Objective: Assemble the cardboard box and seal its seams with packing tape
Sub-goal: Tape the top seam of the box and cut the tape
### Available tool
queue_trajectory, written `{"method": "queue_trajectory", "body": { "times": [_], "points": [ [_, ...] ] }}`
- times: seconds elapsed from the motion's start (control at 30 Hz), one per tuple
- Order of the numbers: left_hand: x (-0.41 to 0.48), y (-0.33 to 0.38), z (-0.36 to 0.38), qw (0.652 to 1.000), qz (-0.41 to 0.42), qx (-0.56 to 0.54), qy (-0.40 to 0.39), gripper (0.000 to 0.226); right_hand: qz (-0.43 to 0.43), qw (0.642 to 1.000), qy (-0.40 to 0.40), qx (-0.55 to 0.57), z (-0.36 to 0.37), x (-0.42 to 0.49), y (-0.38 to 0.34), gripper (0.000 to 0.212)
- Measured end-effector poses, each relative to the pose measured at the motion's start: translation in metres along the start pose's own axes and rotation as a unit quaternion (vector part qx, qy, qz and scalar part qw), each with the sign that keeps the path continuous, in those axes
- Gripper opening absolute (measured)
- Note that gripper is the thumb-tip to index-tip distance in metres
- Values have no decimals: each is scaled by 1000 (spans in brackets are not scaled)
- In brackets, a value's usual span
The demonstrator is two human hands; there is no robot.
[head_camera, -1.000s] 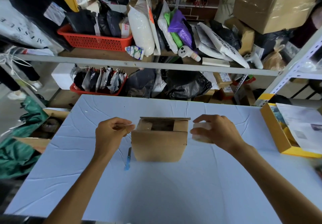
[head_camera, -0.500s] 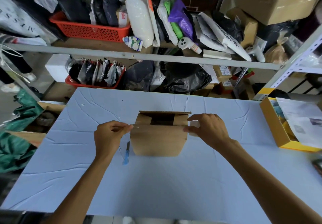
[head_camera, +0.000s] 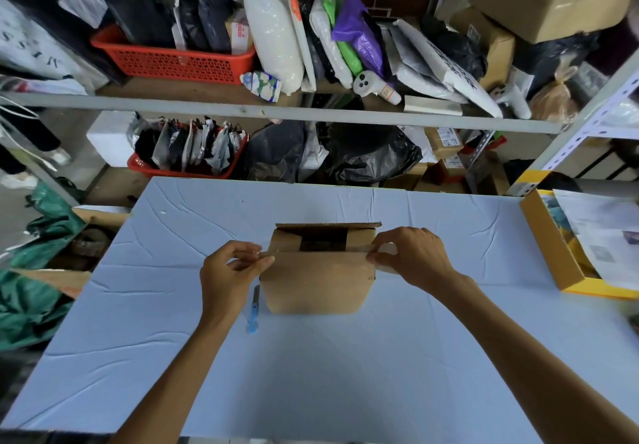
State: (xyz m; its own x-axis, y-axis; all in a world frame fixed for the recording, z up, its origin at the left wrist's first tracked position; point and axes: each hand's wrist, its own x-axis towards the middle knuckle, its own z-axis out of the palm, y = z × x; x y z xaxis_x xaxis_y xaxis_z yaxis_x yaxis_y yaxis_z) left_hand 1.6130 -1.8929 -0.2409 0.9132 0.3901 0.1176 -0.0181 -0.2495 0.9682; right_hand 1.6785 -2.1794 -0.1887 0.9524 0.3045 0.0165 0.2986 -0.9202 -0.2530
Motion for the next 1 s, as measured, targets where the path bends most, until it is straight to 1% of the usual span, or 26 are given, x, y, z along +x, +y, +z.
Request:
{"method": "queue_trajectory", "body": {
  "times": [0.13,0.23,0.27,0.4,0.43,0.47,0.5,0.57,0.6,0.67,0.73,0.87,0.93,1.0],
  "points": [
    [0,3,5,1000,22,14,-8,21,-5,1000,13,-18,-2,-1,3,19],
    [0,5,9,999,31,12,-26,24,-2,1000,24,-11,-4,-4,8,17],
    [0,5,10,999,31,8,-29,25,2,1000,23,-6,-4,-5,10,22],
    [0,2,13,999,30,11,-38,30,19,1000,-13,-16,-3,-1,14,65],
    [1,1,13,999,28,15,-39,32,19,999,-23,-20,-4,1,14,72],
    [1,0,14,999,25,18,-39,33,18,999,-33,-20,-5,3,14,73],
    [1,0,14,999,21,19,-37,35,17,999,-42,-16,-5,5,15,70],
    [2,-1,14,999,18,16,-27,35,14,998,-55,-4,-5,8,17,53],
    [2,-1,14,999,20,14,-21,33,13,998,-58,0,-4,9,17,45],
    [2,-1,14,999,33,12,-7,24,8,998,-60,3,-2,10,18,38],
    [2,1,14,999,41,14,5,17,6,998,-57,7,0,11,18,38],
    [4,4,19,999,51,13,15,10,18,998,-65,16,0,17,20,37],
    [6,1,22,998,53,17,20,9,23,997,-78,11,0,21,20,38],
    [10,-4,24,999,37,17,25,11,27,996,-90,1,0,24,21,39]
  ]
}}
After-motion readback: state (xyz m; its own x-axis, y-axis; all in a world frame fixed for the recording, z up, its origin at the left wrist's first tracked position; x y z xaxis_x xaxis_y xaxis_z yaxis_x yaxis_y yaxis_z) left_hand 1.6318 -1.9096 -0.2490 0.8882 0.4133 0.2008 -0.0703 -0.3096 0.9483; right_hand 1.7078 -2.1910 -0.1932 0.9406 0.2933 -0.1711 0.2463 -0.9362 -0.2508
